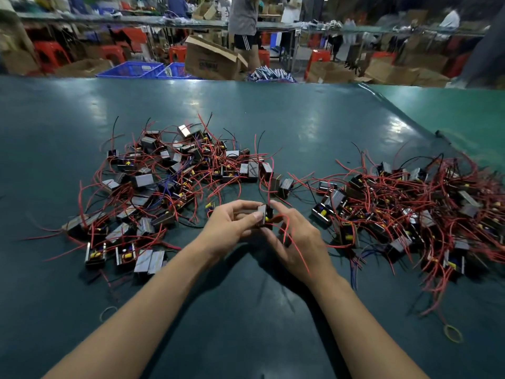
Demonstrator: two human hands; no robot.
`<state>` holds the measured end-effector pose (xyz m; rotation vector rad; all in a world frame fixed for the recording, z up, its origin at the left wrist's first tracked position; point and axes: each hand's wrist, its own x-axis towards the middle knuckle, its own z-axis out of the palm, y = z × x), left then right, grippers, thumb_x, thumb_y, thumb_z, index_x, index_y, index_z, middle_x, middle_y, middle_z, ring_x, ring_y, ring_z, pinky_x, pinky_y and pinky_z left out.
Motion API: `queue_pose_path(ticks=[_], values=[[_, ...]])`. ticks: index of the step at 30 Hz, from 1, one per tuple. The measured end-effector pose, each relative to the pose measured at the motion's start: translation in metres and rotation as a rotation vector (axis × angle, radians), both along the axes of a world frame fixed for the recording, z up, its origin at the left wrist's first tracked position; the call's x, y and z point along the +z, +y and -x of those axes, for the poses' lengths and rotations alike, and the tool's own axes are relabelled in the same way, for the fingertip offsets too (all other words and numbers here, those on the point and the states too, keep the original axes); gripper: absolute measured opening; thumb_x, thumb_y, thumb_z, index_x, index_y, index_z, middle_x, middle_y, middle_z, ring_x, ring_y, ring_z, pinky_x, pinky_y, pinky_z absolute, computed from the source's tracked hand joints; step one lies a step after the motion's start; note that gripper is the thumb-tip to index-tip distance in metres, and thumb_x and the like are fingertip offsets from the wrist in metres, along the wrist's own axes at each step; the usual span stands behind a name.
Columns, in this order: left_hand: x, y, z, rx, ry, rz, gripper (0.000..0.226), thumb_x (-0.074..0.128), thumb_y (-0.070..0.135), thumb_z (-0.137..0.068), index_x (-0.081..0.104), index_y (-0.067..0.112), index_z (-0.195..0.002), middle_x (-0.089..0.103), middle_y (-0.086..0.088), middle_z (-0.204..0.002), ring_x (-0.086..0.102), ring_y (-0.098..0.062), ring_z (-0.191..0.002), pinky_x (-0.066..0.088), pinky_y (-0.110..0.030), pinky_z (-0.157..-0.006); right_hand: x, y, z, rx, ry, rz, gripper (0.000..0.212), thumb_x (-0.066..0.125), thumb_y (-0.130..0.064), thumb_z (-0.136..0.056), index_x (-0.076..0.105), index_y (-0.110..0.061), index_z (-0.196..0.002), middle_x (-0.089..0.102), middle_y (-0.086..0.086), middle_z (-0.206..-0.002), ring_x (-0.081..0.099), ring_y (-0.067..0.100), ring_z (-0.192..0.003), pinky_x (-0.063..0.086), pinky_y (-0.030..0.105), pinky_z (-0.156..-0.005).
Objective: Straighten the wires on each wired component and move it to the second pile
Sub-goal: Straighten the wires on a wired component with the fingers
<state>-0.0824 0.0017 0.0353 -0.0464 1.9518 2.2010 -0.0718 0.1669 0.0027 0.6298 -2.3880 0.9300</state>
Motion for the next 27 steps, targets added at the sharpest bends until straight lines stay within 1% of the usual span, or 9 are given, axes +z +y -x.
queue_pose_path(ticks=[3,5,8,11,13,16,20,23,27], values=[[0.005,-0.010,0.008,-0.064,0.067,0.231,0.016,0.064,0.001,-0.090,0.069,0.009,-0.103,0.072,-0.009,-0.093,0.065,-0.015,-0.080,0.056,-0.028,-0.075,-0.004,0.001,0.002,0.005,0.021,-0.019,0.041,0.058,-0.038,-0.092,0.061,-0.012,-0.124,0.064,0.004,-0.110,0.065,0.023,-0.095,0.055,0.039,-0.076],[0.012,-0.017,0.016,-0.107,0.140,0.421,0.015,0.062,0.001,-0.091,0.070,0.007,-0.103,0.072,-0.010,-0.091,0.066,-0.017,-0.079,0.054,-0.026,-0.074,-0.006,0.002,0.004,0.009,0.070,-0.031,0.025,0.062,-0.032,-0.093,0.067,-0.012,-0.107,0.063,0.002,-0.103,0.063,0.022,-0.087,0.055,0.040,-0.069],[0.025,-0.031,0.039,-0.007,0.342,0.860,0.017,0.063,0.011,-0.091,0.074,0.009,-0.103,0.073,-0.002,-0.088,0.069,-0.017,-0.083,0.054,-0.026,-0.082,-0.007,0.001,0.004,-0.004,0.121,-0.090,0.016,0.064,-0.024,-0.093,0.068,-0.009,-0.090,0.063,0.004,-0.095,0.062,0.026,-0.083,0.054,0.040,-0.062],[0.035,-0.046,0.066,0.098,0.407,1.290,0.021,0.057,0.019,-0.089,0.073,0.009,-0.099,0.072,-0.009,-0.095,0.065,-0.027,-0.093,0.053,-0.037,-0.089,-0.005,0.000,0.001,0.015,0.106,-0.126,0.014,0.067,-0.021,-0.088,0.067,-0.008,-0.083,0.064,0.004,-0.094,0.062,0.026,-0.084,0.053,0.037,-0.062],[0.038,-0.055,0.084,0.150,0.393,1.463,0.021,0.053,0.016,-0.089,0.070,0.005,-0.095,0.069,-0.014,-0.097,0.063,-0.033,-0.095,0.054,-0.044,-0.086,-0.002,0.000,-0.001,0.042,0.091,-0.133,0.014,0.068,-0.021,-0.084,0.066,-0.008,-0.080,0.063,0.003,-0.093,0.061,0.024,-0.084,0.053,0.036,-0.062],[0.037,-0.062,0.102,0.071,0.371,1.536,0.020,0.055,0.015,-0.088,0.069,0.003,-0.097,0.066,-0.015,-0.101,0.061,-0.034,-0.099,0.053,-0.044,-0.088,0.000,0.001,-0.002,0.079,0.065,-0.139,0.013,0.067,-0.019,-0.081,0.064,-0.007,-0.078,0.063,0.004,-0.091,0.061,0.025,-0.082,0.052,0.038,-0.061],[0.024,-0.052,0.116,-0.132,0.527,1.538,0.029,0.056,0.018,-0.091,0.065,0.009,-0.117,0.059,-0.012,-0.120,0.052,-0.031,-0.115,0.046,-0.040,-0.097,0.003,0.001,-0.002,0.105,0.039,-0.156,0.010,0.066,-0.014,-0.076,0.065,-0.008,-0.084,0.062,0.004,-0.091,0.060,0.026,-0.082,0.052,0.039,-0.062],[0.013,-0.044,0.123,-0.152,0.471,1.609,0.041,0.056,0.026,-0.094,0.054,0.015,-0.133,0.049,-0.011,-0.136,0.045,-0.032,-0.124,0.043,-0.045,-0.102,0.005,0.001,-0.002,0.117,0.015,-0.155,0.016,0.064,-0.013,-0.073,0.066,-0.009,-0.089,0.062,0.003,-0.092,0.060,0.026,-0.083,0.052,0.039,-0.063],[0.005,-0.039,0.125,-0.056,0.436,1.649,0.039,0.061,0.035,-0.092,0.054,0.012,-0.122,0.051,-0.014,-0.127,0.045,-0.033,-0.119,0.043,-0.048,-0.098,0.006,0.000,-0.002,0.121,-0.013,-0.164,0.020,0.063,-0.012,-0.073,0.066,-0.010,-0.092,0.062,0.003,-0.094,0.060,0.025,-0.084,0.052,0.039,-0.064]])
